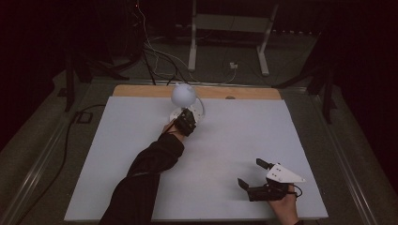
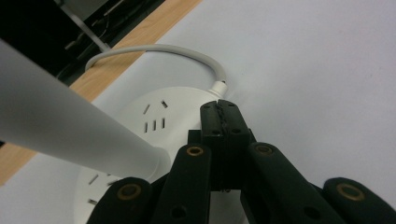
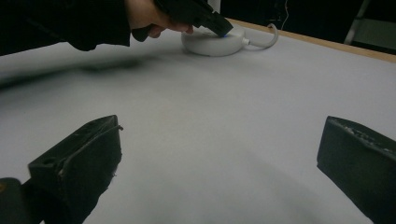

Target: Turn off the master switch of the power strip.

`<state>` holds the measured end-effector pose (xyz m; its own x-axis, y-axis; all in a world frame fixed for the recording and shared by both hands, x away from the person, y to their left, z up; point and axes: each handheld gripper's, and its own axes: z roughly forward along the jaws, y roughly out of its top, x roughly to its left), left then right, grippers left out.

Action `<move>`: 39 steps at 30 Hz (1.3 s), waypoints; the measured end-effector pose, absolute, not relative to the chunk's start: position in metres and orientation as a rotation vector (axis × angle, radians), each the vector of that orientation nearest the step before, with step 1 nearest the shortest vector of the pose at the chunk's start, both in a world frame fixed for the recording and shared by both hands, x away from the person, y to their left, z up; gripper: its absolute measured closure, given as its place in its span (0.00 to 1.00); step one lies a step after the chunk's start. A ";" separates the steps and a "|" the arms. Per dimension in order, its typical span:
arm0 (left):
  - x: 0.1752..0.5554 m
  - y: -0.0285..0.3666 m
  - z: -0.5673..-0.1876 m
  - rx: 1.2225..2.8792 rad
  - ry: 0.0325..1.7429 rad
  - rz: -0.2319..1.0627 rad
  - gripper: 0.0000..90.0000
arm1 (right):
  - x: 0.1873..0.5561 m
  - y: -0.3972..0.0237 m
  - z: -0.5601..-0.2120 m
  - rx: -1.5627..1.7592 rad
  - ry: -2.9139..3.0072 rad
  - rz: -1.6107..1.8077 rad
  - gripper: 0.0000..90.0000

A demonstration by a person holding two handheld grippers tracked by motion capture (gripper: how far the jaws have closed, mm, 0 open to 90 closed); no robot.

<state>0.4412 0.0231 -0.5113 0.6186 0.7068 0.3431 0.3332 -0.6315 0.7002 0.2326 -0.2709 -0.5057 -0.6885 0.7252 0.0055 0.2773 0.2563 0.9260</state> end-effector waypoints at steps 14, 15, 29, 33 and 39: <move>0.444 0.024 -0.509 2.272 0.812 0.799 1.00 | 0.232 -0.271 -0.505 0.906 2.108 1.423 0.00; 0.445 0.024 -0.508 2.272 0.808 0.789 1.00 | 0.232 -0.271 -0.505 0.908 2.108 1.423 0.00; 0.436 0.022 -0.487 2.231 0.773 0.765 1.00 | 0.233 -0.273 -0.505 0.910 2.101 1.432 0.00; 0.432 0.021 -0.482 2.229 0.779 0.739 1.00 | 0.233 -0.273 -0.505 0.912 2.101 1.429 0.00; 0.426 0.021 -0.474 2.206 0.800 0.660 0.56 | 0.233 -0.273 -0.505 0.913 2.100 1.429 0.00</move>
